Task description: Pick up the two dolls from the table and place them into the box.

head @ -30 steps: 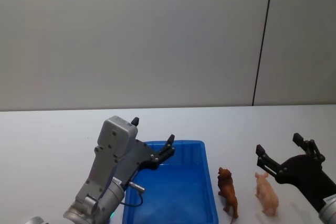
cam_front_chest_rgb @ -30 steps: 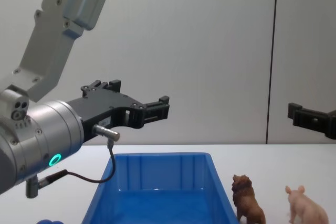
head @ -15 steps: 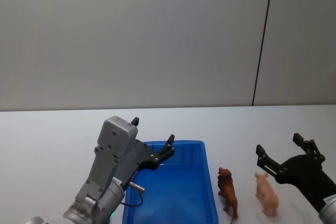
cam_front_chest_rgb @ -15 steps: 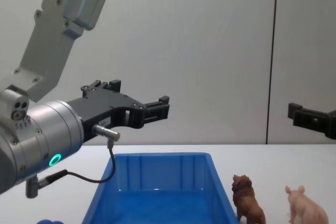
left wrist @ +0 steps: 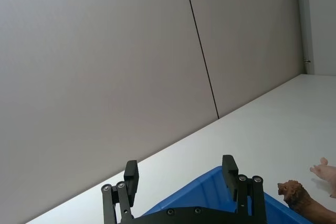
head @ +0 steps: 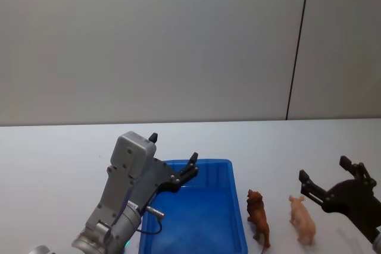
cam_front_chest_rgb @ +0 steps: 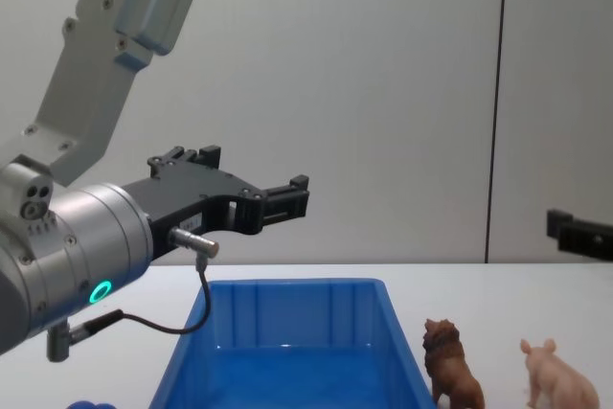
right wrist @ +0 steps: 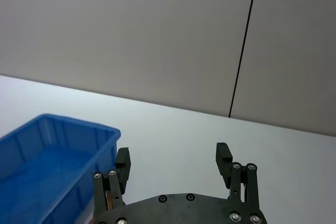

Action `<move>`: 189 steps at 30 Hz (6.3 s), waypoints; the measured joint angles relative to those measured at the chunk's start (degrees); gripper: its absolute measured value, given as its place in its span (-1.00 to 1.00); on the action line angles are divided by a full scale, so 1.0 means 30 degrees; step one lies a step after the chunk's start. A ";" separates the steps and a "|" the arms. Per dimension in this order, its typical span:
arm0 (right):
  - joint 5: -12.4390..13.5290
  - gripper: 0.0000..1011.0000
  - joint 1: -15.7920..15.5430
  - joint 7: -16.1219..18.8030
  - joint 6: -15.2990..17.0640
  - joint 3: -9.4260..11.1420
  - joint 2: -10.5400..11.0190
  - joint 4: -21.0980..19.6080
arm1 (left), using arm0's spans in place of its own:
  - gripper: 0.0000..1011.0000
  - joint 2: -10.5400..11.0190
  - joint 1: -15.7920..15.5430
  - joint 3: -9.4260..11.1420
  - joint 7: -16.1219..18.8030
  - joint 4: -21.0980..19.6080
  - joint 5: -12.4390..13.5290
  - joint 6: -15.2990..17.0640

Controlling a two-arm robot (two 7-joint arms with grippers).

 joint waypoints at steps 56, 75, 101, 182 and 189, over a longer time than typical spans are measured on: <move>-0.0195 0.19 0.1513 0.1280 0.4937 -0.0843 -0.1462 0.4357 | 0.98 0.0000 -0.0001 -0.0001 0.0001 -0.0001 0.0001 0.0001; -0.1233 -0.26 0.1537 0.1217 0.3212 -0.0925 -0.1480 0.3206 | 0.98 0.0000 0.0000 -0.0001 0.0001 0.0000 0.0001 0.0000; -0.1718 -0.26 0.3517 0.5381 0.4734 -0.2013 -0.2912 0.2091 | 0.98 0.0000 -0.0001 0.0000 0.0001 0.0000 0.0001 0.0000; 0.0061 0.27 0.2717 0.3204 0.6226 -0.1792 -0.2267 0.4616 | 0.98 0.0000 0.0000 -0.0001 -0.0001 0.0000 0.0001 0.0000; 0.0076 -0.12 0.2815 0.3029 0.6053 -0.1778 -0.2311 0.4660 | 0.98 0.0000 -0.0001 0.0000 -0.0001 0.0000 0.0001 0.0000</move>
